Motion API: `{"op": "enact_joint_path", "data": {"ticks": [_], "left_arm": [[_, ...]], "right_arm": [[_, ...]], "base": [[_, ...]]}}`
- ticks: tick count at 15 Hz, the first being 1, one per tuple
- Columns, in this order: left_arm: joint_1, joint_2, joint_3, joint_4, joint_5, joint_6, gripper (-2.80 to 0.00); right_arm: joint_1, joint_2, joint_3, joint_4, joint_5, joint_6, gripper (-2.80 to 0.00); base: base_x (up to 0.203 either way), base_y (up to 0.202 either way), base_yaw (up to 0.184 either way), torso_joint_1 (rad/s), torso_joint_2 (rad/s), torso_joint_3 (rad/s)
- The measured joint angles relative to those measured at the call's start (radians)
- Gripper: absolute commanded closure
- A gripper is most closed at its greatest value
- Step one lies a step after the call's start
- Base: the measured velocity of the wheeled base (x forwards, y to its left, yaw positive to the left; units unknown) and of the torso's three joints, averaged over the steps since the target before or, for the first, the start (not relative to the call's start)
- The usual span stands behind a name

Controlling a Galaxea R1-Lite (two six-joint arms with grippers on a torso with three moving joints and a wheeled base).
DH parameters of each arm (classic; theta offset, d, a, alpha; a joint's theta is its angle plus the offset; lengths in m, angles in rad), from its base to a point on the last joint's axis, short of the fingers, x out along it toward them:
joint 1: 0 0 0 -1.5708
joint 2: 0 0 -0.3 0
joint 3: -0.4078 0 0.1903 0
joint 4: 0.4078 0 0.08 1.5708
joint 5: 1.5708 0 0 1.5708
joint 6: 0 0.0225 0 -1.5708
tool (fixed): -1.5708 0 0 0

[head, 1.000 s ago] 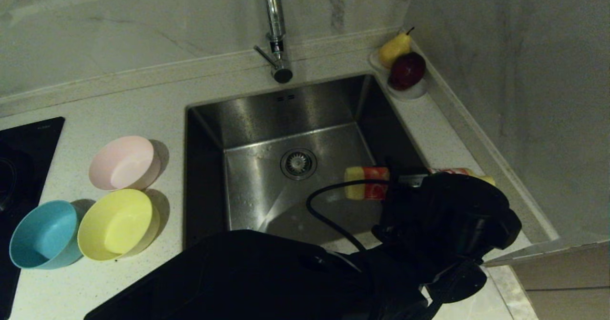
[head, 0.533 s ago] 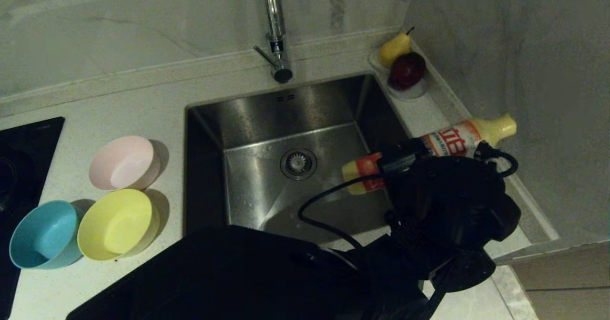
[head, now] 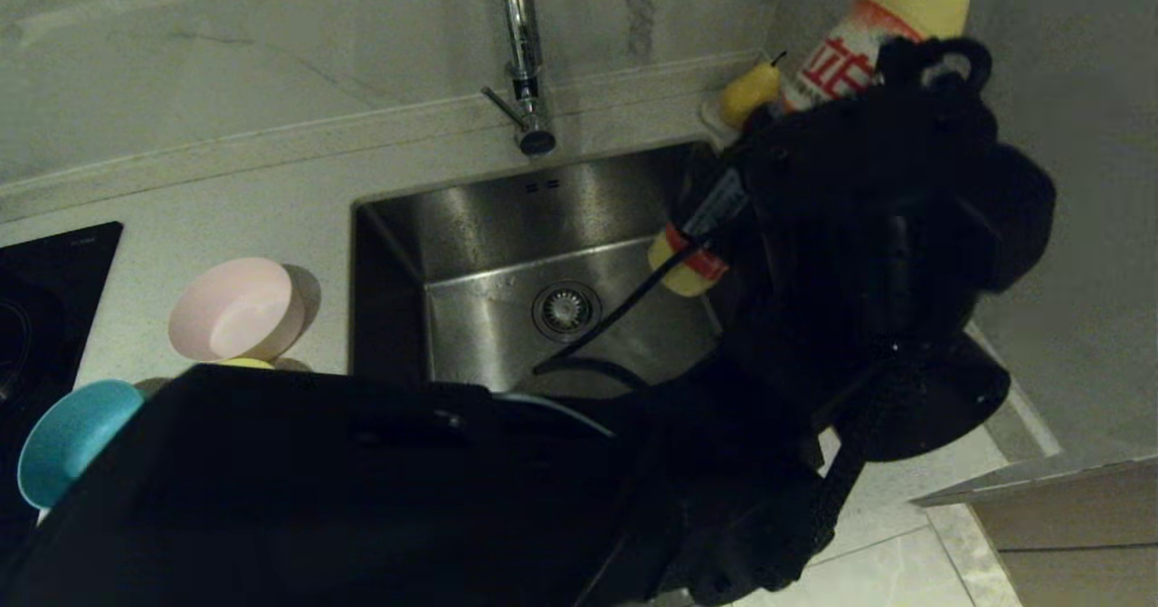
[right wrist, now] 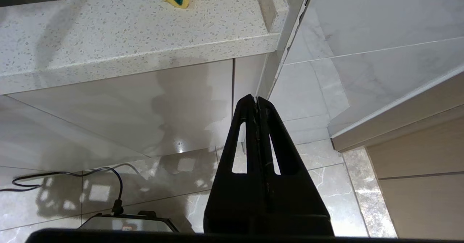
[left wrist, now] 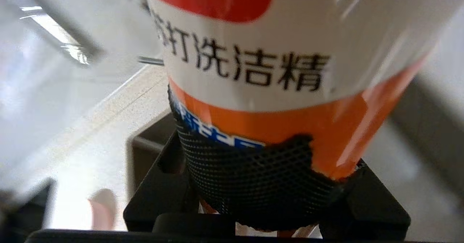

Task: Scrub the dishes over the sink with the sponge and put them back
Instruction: Place the dish soap on the table

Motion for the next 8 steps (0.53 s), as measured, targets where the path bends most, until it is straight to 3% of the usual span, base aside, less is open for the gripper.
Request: {"op": "enact_joint_path", "data": {"ticks": [3, 8], "left_arm": [[-0.004, -0.065, -0.03, -0.019, -0.013, -0.028, 0.0], [-0.006, -0.204, -0.035, 0.003, -0.1, -0.032, 0.0]], "right_arm": [[0.0, 0.0, 0.0, 0.0, 0.0, 0.0, 0.0], [0.0, 0.0, 0.0, 0.0, 0.0, 0.0, 0.0]], "base": [[0.0, 0.0, 0.0, 0.0, 0.0, 0.0], [0.0, 0.0, 0.0, 0.0, 0.0, 0.0]]}}
